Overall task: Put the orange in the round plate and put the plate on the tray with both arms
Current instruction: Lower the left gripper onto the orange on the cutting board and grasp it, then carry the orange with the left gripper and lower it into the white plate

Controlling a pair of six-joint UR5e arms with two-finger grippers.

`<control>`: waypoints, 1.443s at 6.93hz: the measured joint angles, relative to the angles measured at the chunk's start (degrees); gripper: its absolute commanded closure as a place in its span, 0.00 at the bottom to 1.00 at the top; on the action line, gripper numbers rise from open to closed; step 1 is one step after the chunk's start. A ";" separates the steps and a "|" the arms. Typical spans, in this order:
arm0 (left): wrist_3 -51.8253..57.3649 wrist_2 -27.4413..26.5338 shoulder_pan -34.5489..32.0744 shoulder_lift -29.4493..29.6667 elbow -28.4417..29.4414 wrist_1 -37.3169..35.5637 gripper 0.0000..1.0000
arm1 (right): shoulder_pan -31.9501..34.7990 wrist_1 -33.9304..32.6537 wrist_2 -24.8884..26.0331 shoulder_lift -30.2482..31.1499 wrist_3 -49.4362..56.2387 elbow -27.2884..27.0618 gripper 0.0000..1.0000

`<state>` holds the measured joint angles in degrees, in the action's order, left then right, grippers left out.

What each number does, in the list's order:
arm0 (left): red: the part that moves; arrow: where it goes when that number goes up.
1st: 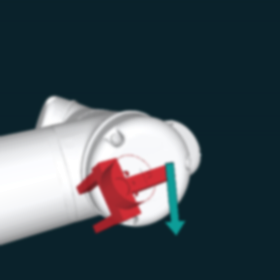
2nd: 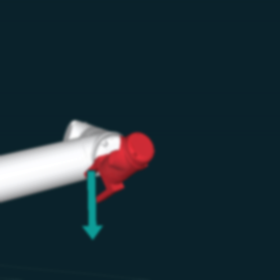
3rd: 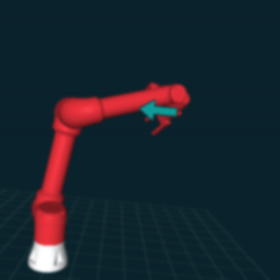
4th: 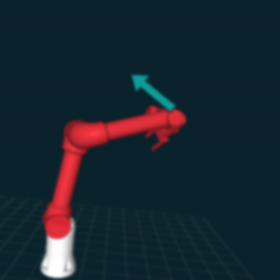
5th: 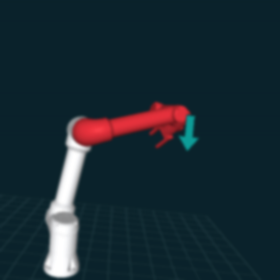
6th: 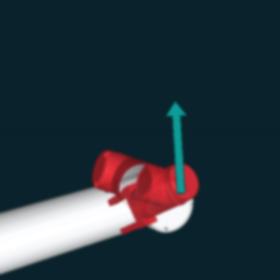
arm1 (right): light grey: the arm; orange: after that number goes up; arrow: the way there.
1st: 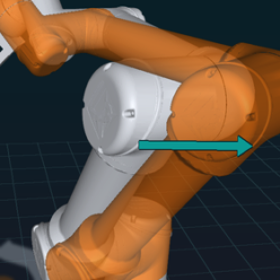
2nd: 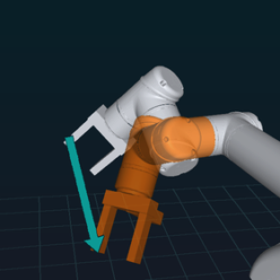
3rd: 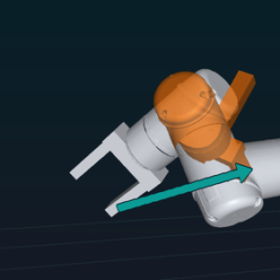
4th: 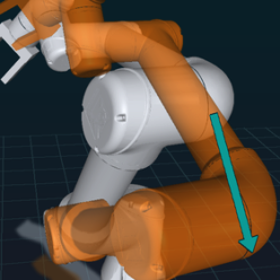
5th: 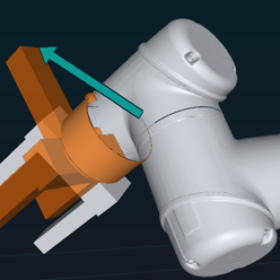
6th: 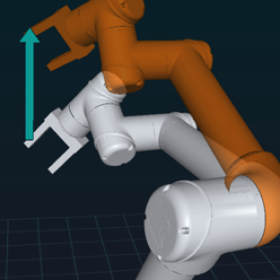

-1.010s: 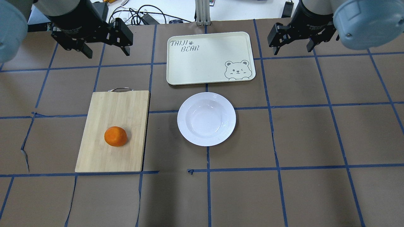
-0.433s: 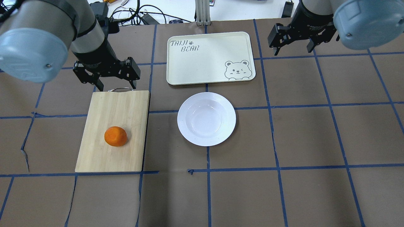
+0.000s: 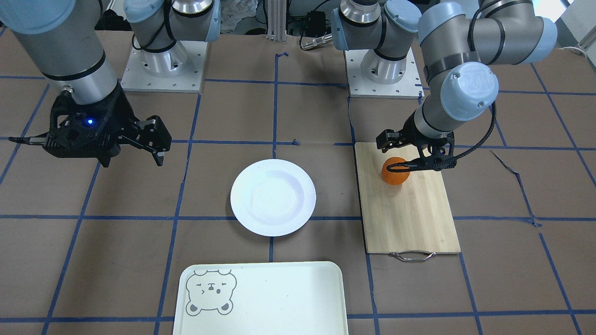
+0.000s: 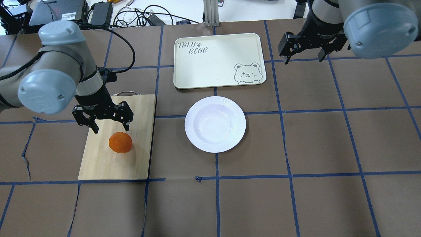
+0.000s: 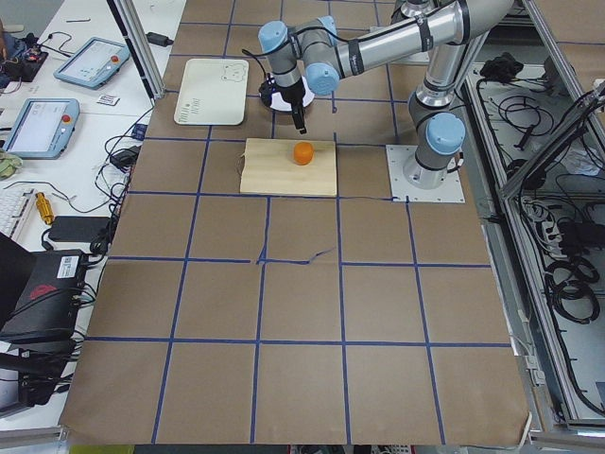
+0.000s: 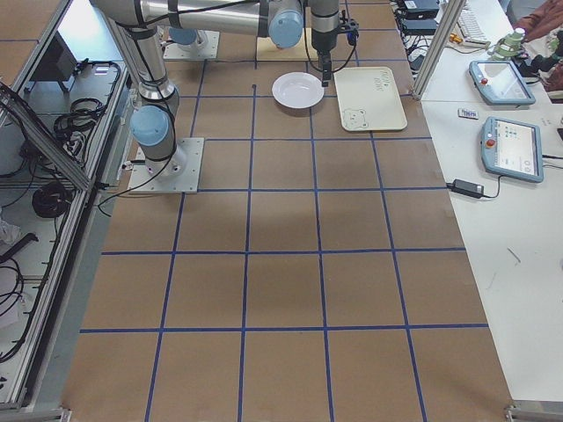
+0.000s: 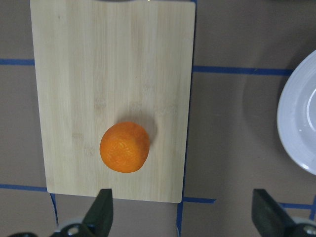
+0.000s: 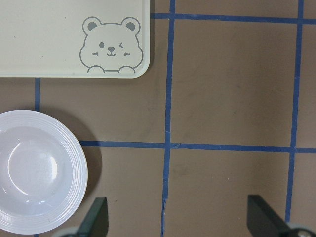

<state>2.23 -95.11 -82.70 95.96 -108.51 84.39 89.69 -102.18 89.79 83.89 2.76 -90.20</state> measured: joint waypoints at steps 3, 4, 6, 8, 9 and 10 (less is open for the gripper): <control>2.66 0.06 0.93 4.15 -3.87 -3.70 0.00 | -0.01 -0.18 -0.05 -0.30 -0.33 -0.23 0.00; 3.59 -0.02 0.99 5.31 -3.60 -4.88 0.00 | -0.06 -0.20 -0.05 -0.31 -0.37 -0.23 0.00; 4.55 -0.27 1.04 7.92 -2.66 -6.85 0.00 | -0.08 -0.19 -0.05 -0.27 -0.41 -0.24 0.00; 4.66 -1.24 1.04 9.98 -2.41 -7.17 0.63 | -0.19 -0.23 -0.04 -0.11 -0.33 -0.19 0.00; 4.67 -1.52 1.05 10.52 -2.49 -7.22 0.91 | -0.24 -0.23 0.01 -0.01 -0.24 -0.16 0.00; 4.47 -1.57 1.05 10.62 -2.47 -7.25 0.98 | -0.26 -0.22 0.05 0.00 -0.15 -0.17 0.00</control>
<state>6.70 -96.68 -81.65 106.58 -110.99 77.14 89.44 -102.40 89.83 83.89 2.61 -90.37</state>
